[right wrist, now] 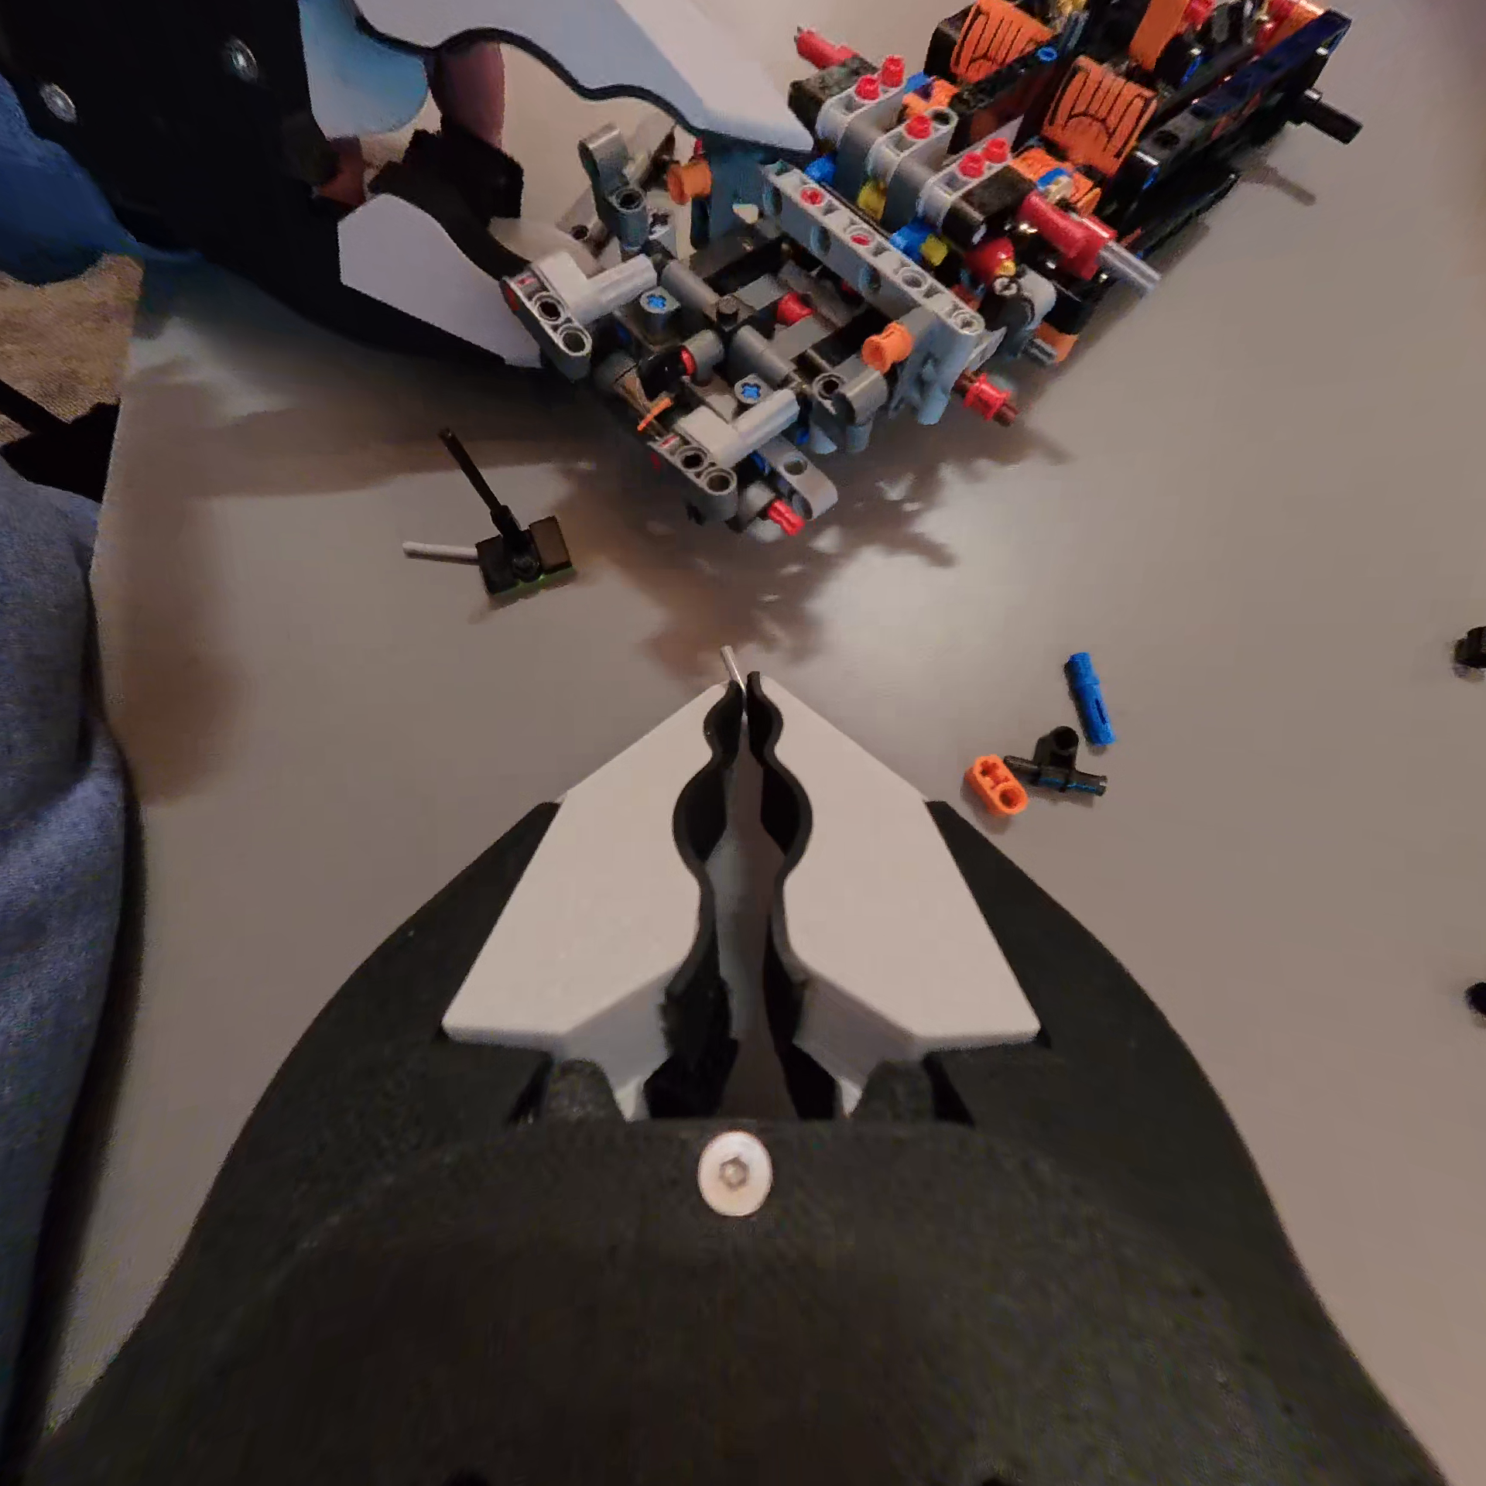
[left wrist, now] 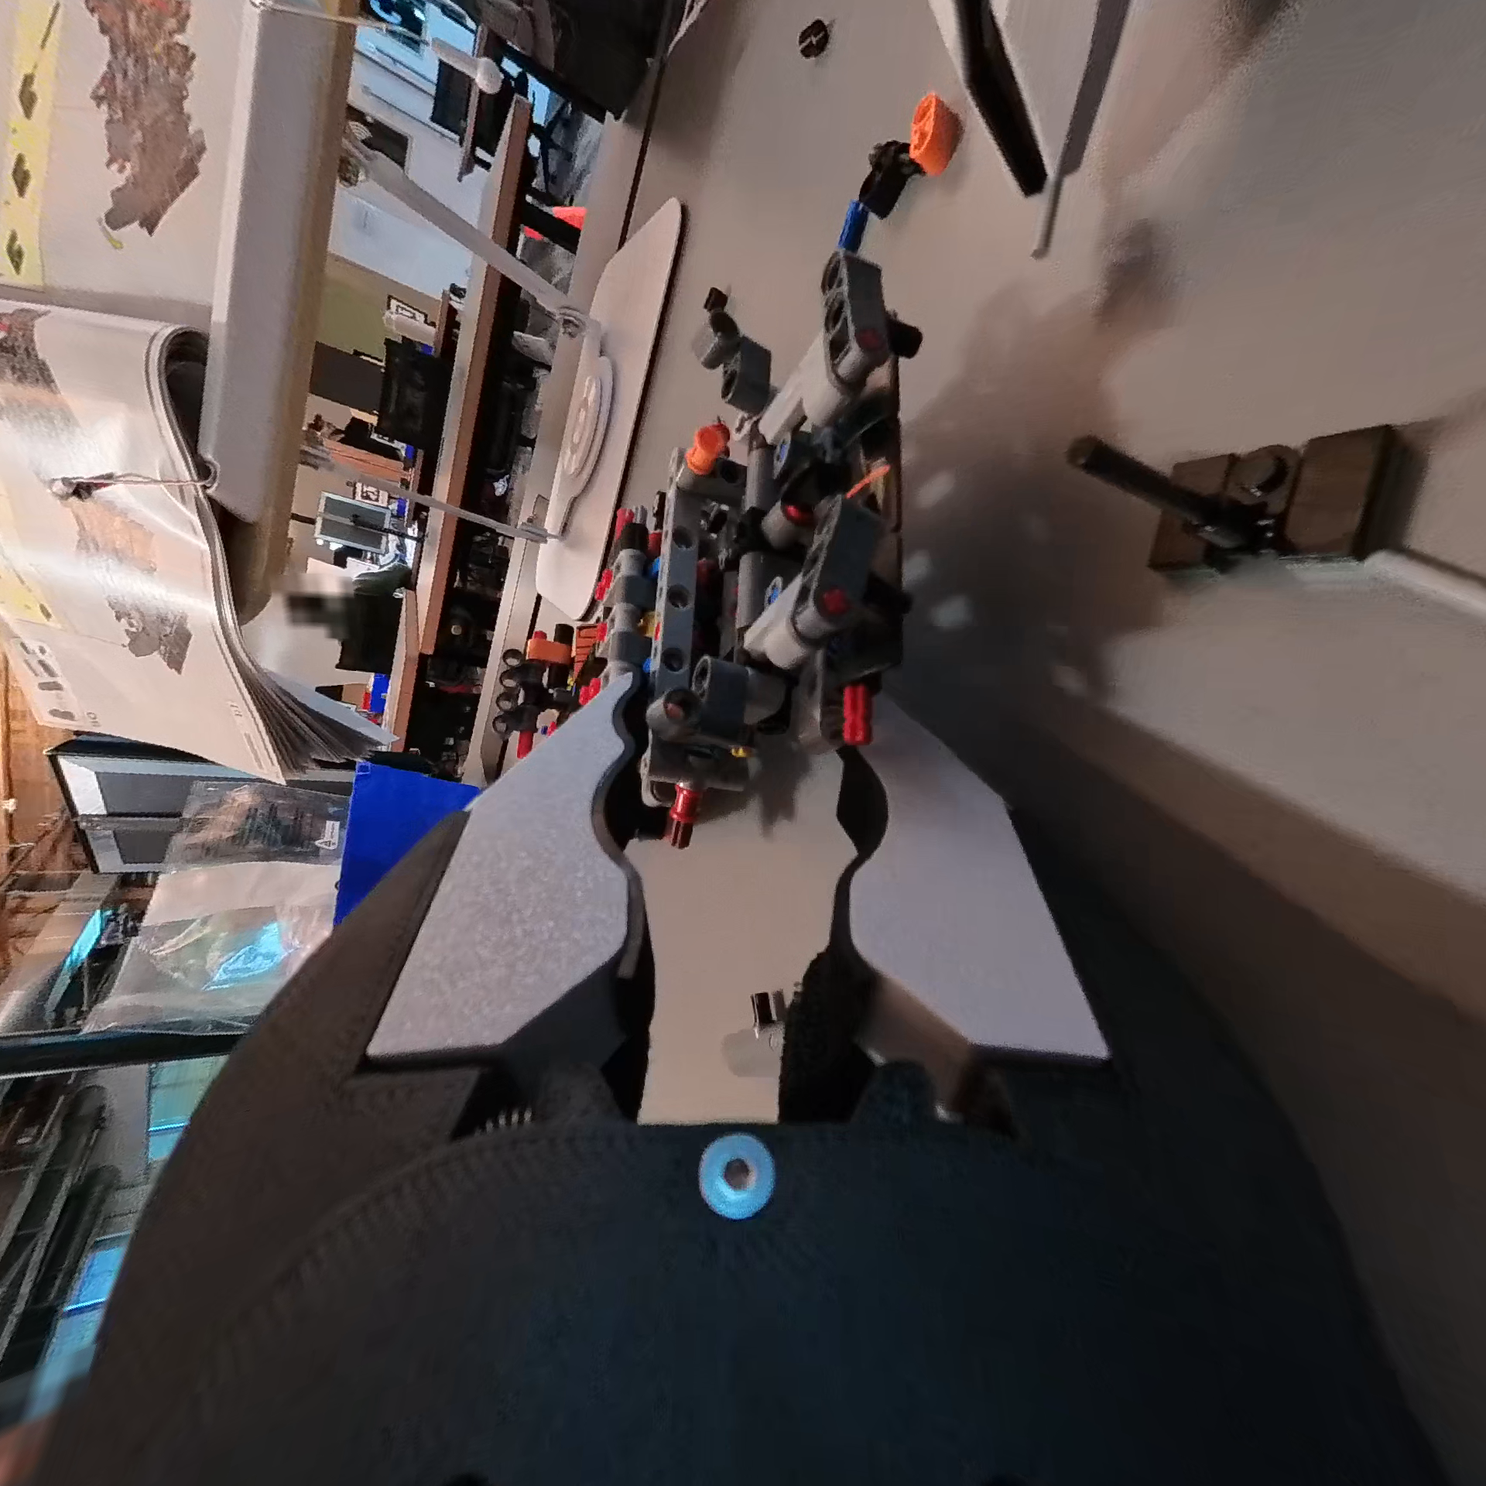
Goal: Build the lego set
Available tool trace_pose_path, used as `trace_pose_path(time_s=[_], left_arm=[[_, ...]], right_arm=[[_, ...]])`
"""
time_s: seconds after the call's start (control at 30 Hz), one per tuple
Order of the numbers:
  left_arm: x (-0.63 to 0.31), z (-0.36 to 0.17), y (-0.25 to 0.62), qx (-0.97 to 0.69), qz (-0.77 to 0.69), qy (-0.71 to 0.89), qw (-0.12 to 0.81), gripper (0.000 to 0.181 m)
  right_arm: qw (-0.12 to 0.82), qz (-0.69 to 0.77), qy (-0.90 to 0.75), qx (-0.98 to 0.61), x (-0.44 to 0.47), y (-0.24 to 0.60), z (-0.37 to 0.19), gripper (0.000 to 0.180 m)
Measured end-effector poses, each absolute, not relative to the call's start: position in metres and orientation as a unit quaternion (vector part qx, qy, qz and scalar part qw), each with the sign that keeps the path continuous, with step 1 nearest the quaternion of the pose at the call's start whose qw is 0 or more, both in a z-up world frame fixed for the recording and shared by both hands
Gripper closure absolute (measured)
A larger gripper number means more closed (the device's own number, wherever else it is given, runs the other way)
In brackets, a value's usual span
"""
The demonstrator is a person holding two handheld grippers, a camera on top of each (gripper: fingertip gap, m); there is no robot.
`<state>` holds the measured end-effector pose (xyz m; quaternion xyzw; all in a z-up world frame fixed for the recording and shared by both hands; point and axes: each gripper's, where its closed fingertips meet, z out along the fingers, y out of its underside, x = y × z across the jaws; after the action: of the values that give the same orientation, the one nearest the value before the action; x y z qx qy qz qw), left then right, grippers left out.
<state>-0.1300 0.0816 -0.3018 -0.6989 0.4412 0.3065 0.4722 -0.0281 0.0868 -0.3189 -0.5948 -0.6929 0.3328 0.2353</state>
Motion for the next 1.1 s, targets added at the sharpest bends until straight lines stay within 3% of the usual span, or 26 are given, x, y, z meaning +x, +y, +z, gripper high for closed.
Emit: trace_pose_path(time_s=[1.1], left_arm=[[-0.174,-0.307,0.077,-0.731,0.324,0.435,0.414,0.134]], right_arm=[[0.222,0.429,-0.67,-0.564,-0.037,0.075,-0.291,0.18]])
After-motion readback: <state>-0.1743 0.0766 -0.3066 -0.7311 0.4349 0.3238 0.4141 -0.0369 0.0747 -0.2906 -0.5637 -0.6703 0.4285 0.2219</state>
